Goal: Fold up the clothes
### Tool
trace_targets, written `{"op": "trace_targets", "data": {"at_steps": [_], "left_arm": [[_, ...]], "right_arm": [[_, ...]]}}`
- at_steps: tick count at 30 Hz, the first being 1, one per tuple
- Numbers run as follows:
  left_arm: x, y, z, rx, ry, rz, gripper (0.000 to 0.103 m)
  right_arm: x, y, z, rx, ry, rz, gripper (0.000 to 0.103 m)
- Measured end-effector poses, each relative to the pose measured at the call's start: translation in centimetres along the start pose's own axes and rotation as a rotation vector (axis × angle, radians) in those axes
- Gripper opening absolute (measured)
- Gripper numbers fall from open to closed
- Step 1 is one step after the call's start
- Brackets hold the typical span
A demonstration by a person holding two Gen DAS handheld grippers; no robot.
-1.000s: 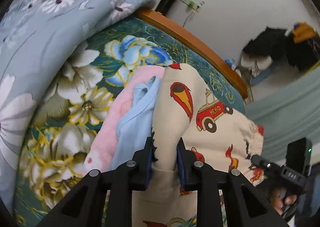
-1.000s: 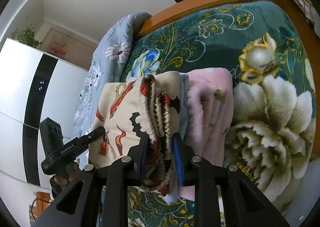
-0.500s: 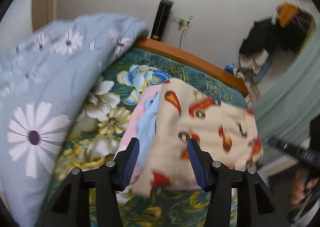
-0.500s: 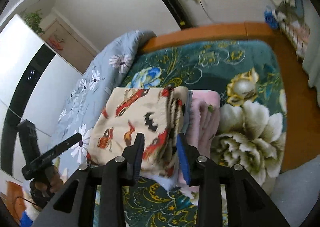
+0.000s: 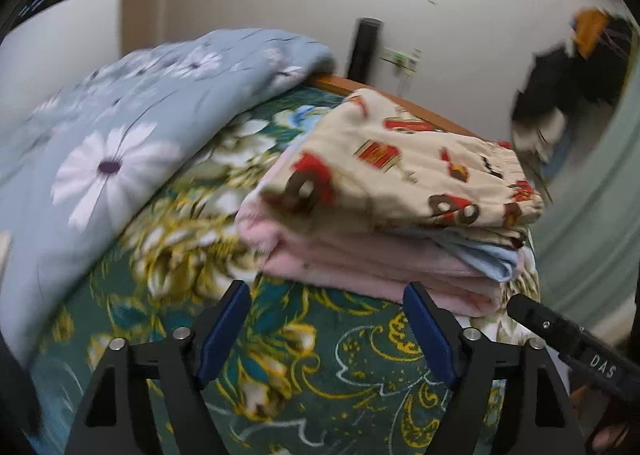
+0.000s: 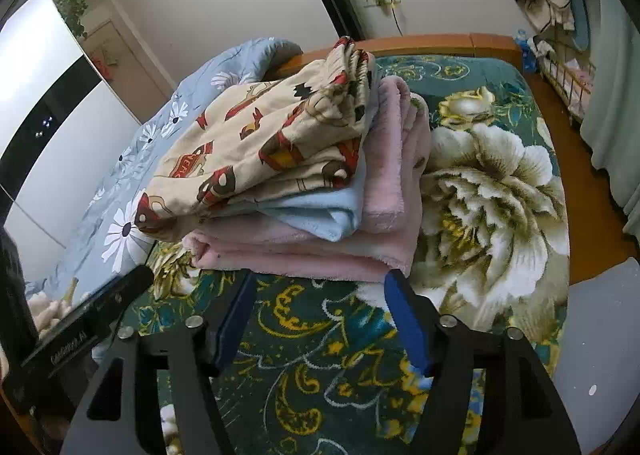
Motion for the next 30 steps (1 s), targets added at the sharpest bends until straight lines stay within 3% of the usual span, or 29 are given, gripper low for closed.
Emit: {"op": "trace_targets", "data": {"at_steps": [2, 4, 10, 14, 25, 30], "left_arm": [[-0.6, 0.2, 0.9, 0.017, -0.049, -0.016, 0.090], [-1.2, 0.5, 1.7, 0.038, -0.080, -0.027, 0.099], [-1.6, 1.2, 2.5, 0.104, -0.089, -0.016, 0.103], [-1.1, 1.5, 1.4, 0.079, -0.125, -0.009, 0.103], [-1.1, 2.8, -2.3, 0.076, -0.009, -0.028, 0.103], [-1.3, 3.3, -2.3, 0.096, 0.023, -0.017, 0.103]], "right_arm": [[0.0, -0.1, -0.1, -0.020, -0.010, -0.031, 0.075], [-0.1, -0.2, -0.1, -0.040, -0.019, -0.063, 0.098], [-0.9, 0.6, -0.6, -0.089, -0.025, -0.095, 0.103], [-1.2, 0.9, -1.1, -0.113, 0.007, -0.113, 0.103], [-2.7, 1.7, -2.3, -0.154, 0.042, -0.098, 0.103], [-2.8, 2.2, -2.5, -0.181, 0.018, -0.083, 0.103]]}}
Point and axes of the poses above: each gripper's, at about its wrist camera, not at the fingertips, and y roughly the way its jaws point, z to its left, x to its top, the point moved 10 cm from there along y, roughly the way its jaws point, and after that the axes turned 2 degrees about x, right-handed, at the moved point
